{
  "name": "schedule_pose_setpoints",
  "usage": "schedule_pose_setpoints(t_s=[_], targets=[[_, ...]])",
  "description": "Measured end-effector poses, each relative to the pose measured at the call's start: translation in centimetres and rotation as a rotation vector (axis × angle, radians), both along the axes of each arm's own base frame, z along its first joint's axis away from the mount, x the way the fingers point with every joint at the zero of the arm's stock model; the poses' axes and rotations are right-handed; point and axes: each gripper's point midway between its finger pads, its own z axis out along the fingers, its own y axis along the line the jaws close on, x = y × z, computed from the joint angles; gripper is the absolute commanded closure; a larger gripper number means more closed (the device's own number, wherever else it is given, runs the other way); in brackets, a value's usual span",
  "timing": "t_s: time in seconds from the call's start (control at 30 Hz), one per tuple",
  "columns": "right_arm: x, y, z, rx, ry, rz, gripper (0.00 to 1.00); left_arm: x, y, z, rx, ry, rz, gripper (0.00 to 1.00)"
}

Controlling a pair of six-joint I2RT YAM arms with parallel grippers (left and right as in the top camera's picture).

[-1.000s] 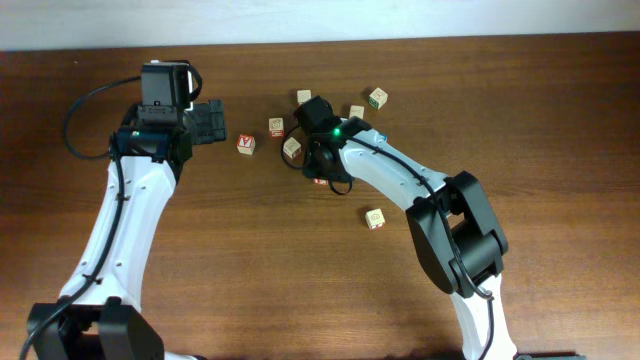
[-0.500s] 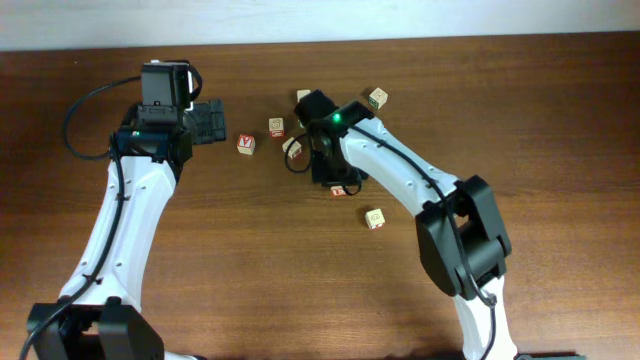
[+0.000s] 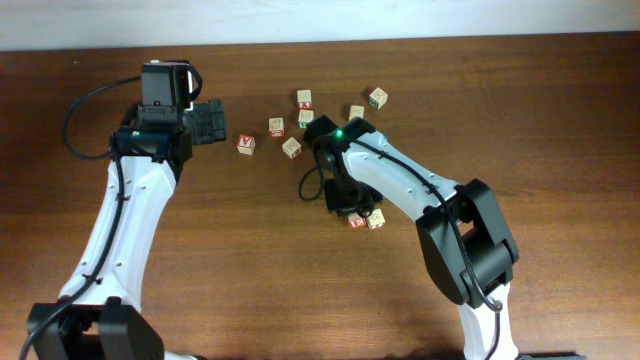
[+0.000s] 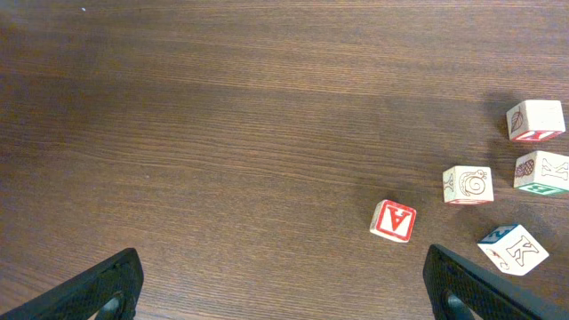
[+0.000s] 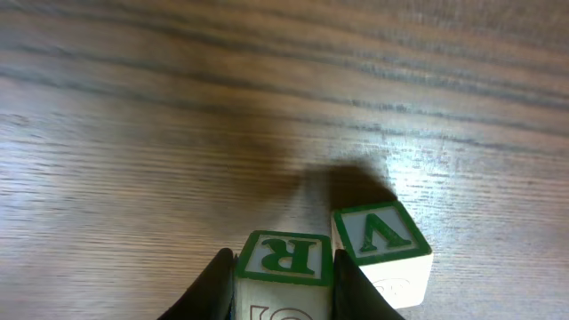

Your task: Rotate 5 blocks

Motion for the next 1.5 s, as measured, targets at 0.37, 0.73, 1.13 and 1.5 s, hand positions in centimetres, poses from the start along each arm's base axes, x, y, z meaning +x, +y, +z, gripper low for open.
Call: schedule_pose_setpoints(t_s=[0.37, 0.73, 1.13, 1.5], targets=[[-0.5, -0.3, -1.0, -0.005, 0.008, 0.0, 0.54, 0.0, 0.0, 0.0, 0.0, 0.0, 0.0, 0.01], [1.7, 1.8, 2.3, 0.073, -0.041, 0.049, 0.57, 0.0, 0.0, 0.0, 0.0, 0.0, 0.0, 0.01], [-2.0, 3.6, -0.4, 0.144, 0.063, 0.168, 0.61, 0.0, 0.0, 0.0, 0.001, 0.0, 0.0, 0.01], [-0.7, 1.7, -0.7, 0.013, -0.022, 0.013, 0.61, 0.0, 0.0, 0.0, 0.0, 0.0, 0.0, 0.01]])
